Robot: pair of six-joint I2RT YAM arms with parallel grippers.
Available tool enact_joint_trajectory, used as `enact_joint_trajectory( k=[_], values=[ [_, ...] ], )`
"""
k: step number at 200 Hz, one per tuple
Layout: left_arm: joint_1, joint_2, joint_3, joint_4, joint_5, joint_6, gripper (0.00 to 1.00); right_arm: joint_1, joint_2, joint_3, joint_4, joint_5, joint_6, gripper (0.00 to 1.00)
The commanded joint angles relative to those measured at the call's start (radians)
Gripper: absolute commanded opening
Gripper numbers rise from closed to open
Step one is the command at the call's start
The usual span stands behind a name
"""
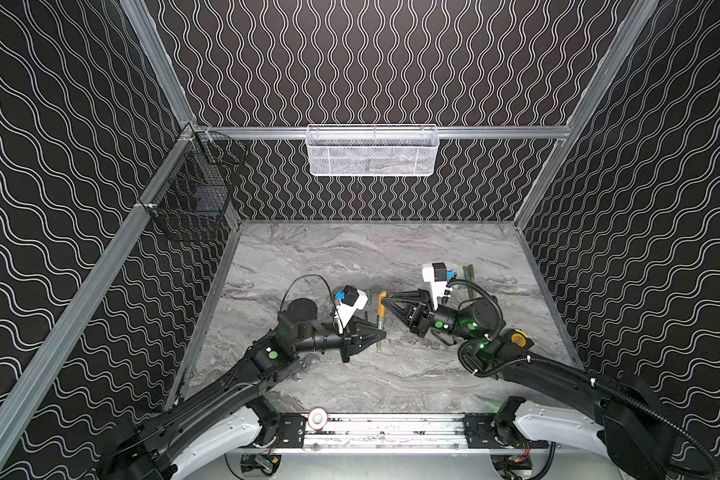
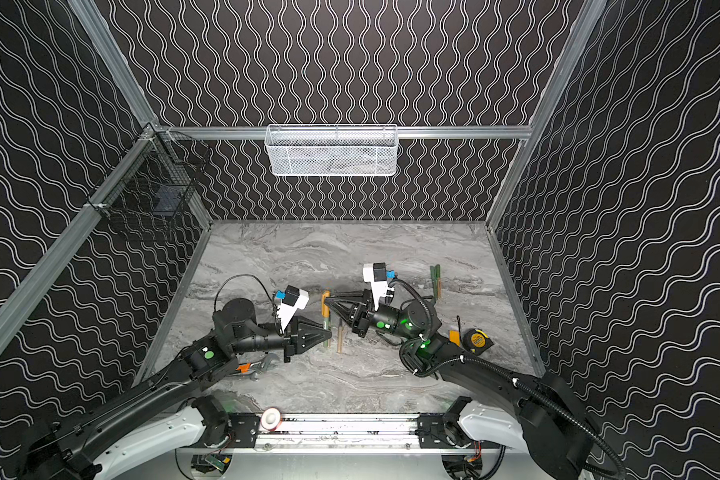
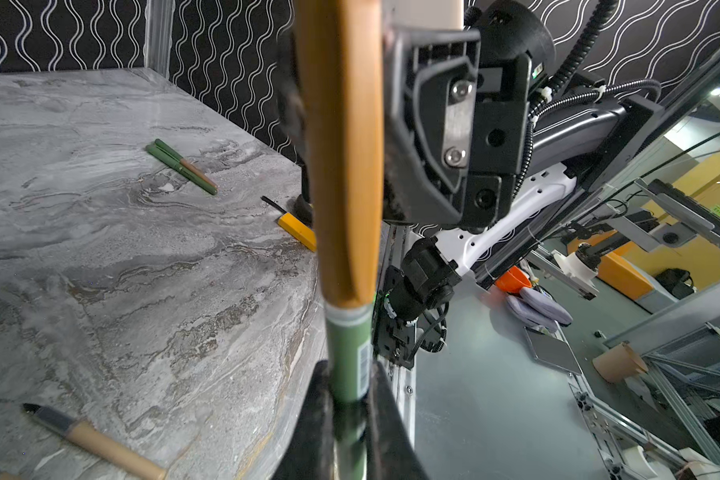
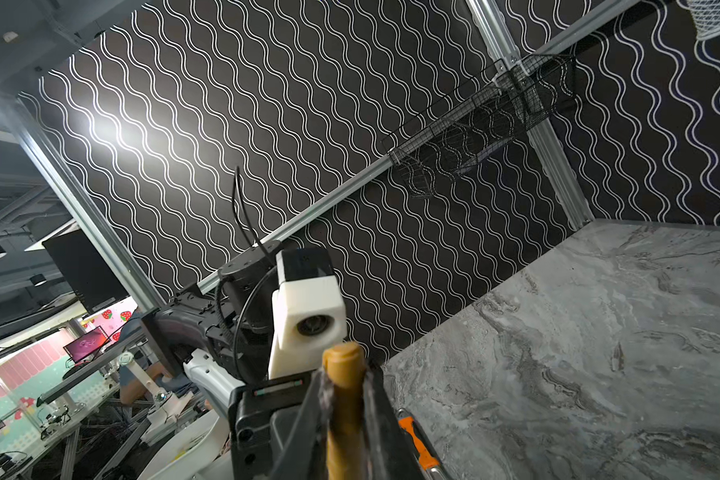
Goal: Insert the pens into the pen caps
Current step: 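Push the tan cap down onto the green pen nib with the right gripper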
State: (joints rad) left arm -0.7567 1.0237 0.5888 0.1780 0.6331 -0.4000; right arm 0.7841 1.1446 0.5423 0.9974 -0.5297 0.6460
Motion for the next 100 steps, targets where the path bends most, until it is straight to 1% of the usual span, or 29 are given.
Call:
enact_joint_trajectory(
  k=[1,26,52,100],
  values=[
    [0.005,-0.004,0.015,0.098,-0.026,0.036,0.00,0.003,-0.003,-0.010,0.003,-0.021,-0.006,0.16],
    [0.005,0.004,0.018,0.113,-0.008,0.031,0.00,0.007,0.003,-0.003,-0.004,-0.032,-0.008,0.18],
    [0.005,0.005,0.018,0.116,0.008,0.031,0.00,0.007,-0.007,0.001,-0.015,-0.033,-0.008,0.30],
    [0.005,0.022,0.008,0.164,0.083,0.018,0.00,0.005,-0.006,0.031,-0.013,-0.102,-0.008,0.39]
  ],
)
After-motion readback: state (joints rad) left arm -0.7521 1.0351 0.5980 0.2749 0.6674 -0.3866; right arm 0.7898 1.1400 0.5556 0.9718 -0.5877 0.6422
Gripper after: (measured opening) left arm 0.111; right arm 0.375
